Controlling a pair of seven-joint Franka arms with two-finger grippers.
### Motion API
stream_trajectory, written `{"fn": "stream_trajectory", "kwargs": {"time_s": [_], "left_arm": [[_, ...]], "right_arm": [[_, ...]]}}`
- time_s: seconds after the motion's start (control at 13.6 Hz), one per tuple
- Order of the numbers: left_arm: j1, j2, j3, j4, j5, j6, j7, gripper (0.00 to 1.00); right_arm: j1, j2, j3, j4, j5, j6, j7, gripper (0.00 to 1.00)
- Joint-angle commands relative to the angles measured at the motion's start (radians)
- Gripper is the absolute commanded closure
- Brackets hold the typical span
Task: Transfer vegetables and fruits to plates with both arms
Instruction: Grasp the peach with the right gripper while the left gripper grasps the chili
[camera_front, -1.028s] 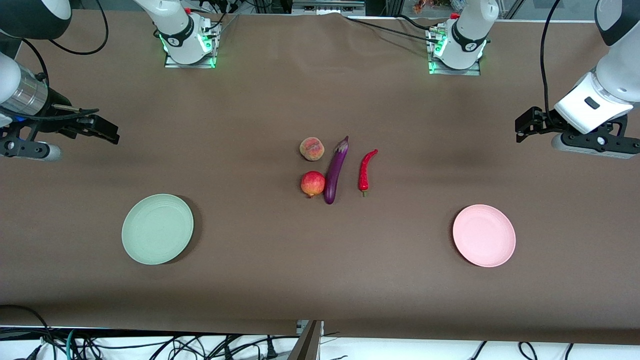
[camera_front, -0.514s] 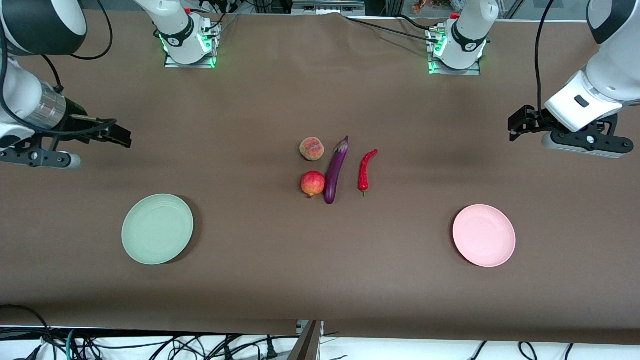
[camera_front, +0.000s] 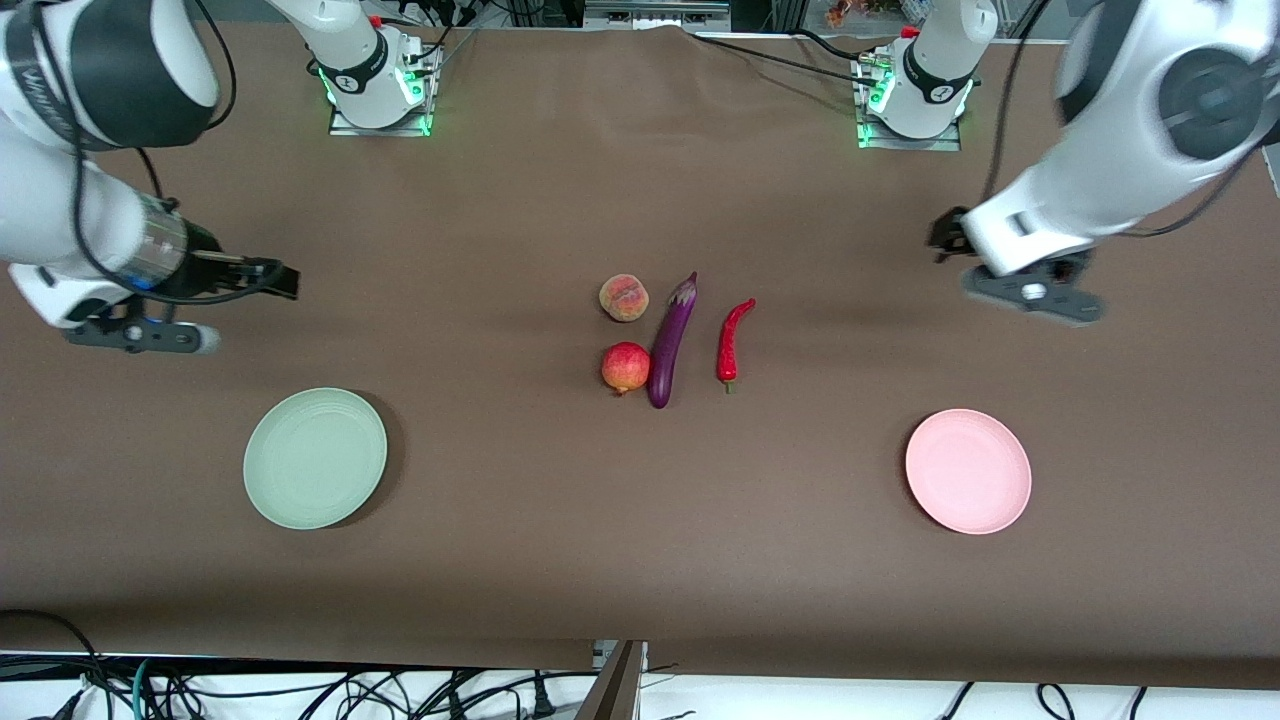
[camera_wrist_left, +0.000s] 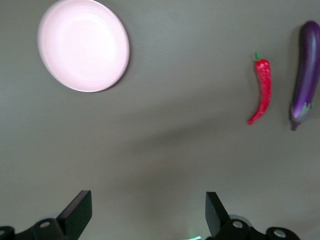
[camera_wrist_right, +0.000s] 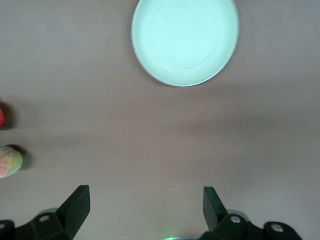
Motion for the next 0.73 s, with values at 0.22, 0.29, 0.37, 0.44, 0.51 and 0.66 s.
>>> {"fn": "stream_trajectory", "kwargs": {"time_s": [0.22, 0.29, 0.37, 0.44, 0.51, 0.66], "left_arm": [[-0.053, 0.238, -0.116, -0.050, -0.040, 0.288, -0.291, 0.00], [-0.078, 0.266, -0.115, -0.073, -0.034, 0.354, -0.318, 0.00], [-0.092, 0.300, -0.115, -0.104, -0.034, 0.438, -0.344, 0.00], [-0.102, 0.332, -0.115, -0.130, -0.032, 0.525, -0.364, 0.00], [-0.121, 0.361, -0.112, -0.155, -0.031, 0.607, -0.384, 0.00], [-0.164, 0.425, -0.110, -0.163, 0.045, 0.696, -0.496, 0.00]], "right_arm": [[0.157, 0.149, 0.002, 0.002, 0.105, 0.079, 0.172, 0.00], [0.175, 0.178, 0.002, -0.003, 0.158, 0.105, 0.222, 0.00], [0.191, 0.209, 0.002, -0.004, 0.227, 0.140, 0.294, 0.00], [0.215, 0.231, 0.002, -0.012, 0.257, 0.167, 0.345, 0.00], [0.252, 0.241, 0.002, -0.027, 0.259, 0.195, 0.376, 0.00], [0.301, 0.245, 0.002, -0.106, 0.265, 0.282, 0.410, 0.00]]}}
